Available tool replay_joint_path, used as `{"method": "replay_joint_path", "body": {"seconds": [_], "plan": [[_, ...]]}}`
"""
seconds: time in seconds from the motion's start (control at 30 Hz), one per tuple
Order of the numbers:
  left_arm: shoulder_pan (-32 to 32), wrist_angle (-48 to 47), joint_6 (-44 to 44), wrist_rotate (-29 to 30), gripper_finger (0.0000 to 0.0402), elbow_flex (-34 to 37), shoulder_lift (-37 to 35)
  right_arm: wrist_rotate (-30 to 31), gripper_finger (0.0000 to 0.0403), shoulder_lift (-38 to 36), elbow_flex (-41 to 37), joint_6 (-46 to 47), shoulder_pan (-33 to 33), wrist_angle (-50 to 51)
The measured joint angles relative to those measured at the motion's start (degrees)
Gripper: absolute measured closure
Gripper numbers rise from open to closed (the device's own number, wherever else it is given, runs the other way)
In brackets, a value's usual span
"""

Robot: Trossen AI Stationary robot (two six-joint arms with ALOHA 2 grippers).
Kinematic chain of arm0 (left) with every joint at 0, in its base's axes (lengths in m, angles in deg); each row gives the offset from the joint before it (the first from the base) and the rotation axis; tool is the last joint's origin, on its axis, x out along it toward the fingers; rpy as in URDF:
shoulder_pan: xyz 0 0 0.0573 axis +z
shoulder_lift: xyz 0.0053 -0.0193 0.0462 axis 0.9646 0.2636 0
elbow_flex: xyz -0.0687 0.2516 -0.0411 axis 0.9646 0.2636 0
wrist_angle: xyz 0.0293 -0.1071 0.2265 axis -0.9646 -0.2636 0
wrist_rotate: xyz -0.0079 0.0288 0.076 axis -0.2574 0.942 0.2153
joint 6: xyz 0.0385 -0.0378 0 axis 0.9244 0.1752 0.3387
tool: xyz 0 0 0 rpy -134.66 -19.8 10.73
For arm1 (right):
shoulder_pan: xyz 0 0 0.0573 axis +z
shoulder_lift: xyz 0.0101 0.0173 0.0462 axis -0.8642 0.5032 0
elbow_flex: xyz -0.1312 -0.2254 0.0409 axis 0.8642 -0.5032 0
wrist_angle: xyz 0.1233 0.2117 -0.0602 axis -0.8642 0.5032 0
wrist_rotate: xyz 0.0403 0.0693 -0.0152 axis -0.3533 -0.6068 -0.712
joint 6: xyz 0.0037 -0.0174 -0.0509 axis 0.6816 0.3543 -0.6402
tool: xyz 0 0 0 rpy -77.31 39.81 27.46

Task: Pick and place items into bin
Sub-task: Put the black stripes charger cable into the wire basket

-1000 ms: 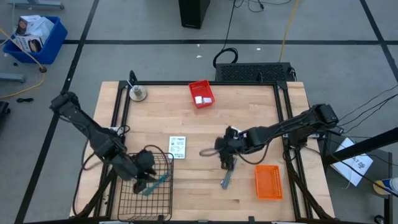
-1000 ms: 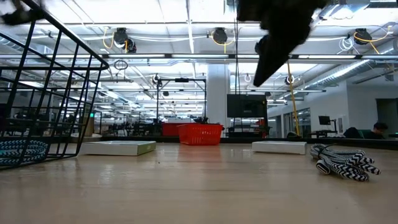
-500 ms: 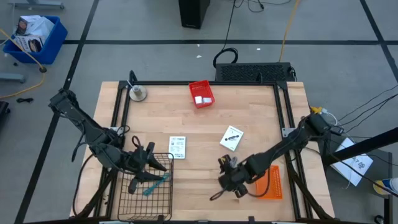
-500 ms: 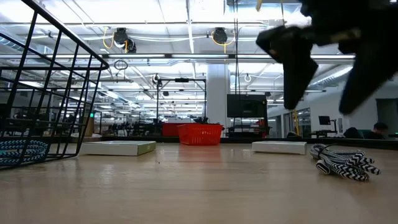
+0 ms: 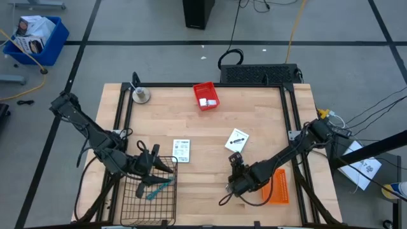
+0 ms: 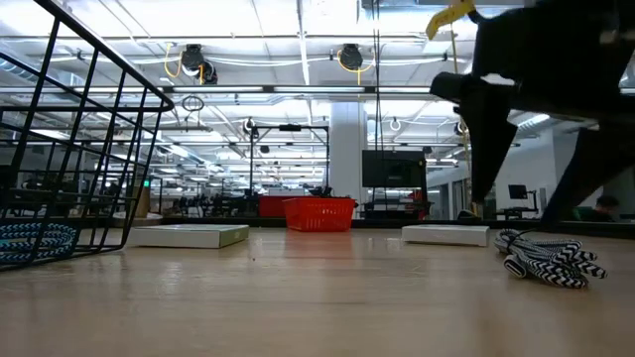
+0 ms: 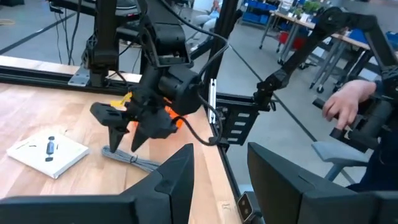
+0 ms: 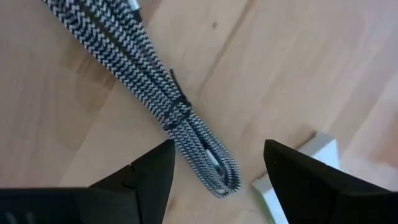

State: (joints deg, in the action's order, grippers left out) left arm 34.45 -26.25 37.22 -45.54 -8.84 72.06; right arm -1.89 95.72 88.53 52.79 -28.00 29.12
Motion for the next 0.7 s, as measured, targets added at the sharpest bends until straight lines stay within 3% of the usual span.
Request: {"method": "replay_joint_path", "body": {"seconds": [0.13,0.37,0.7], "plan": [[0.02,-0.04,-0.81,0.02,0.0247,0.00,-0.07,-2.96,0.0165,0.23,-3.03,-0.38,-1.27,-0.64],[0.02,-0.90,-0.31,0.02,0.0247,0.00,-0.07,-3.12,0.0179,-0.08,-5.73,2.78,-2.23,-2.93],[0.13,-1.47,-0.37,0.02,0.0247,0.00,-0.07,-6.06,0.0315,0.06,-5.98,4.32,-2.83,-6.53]]}}
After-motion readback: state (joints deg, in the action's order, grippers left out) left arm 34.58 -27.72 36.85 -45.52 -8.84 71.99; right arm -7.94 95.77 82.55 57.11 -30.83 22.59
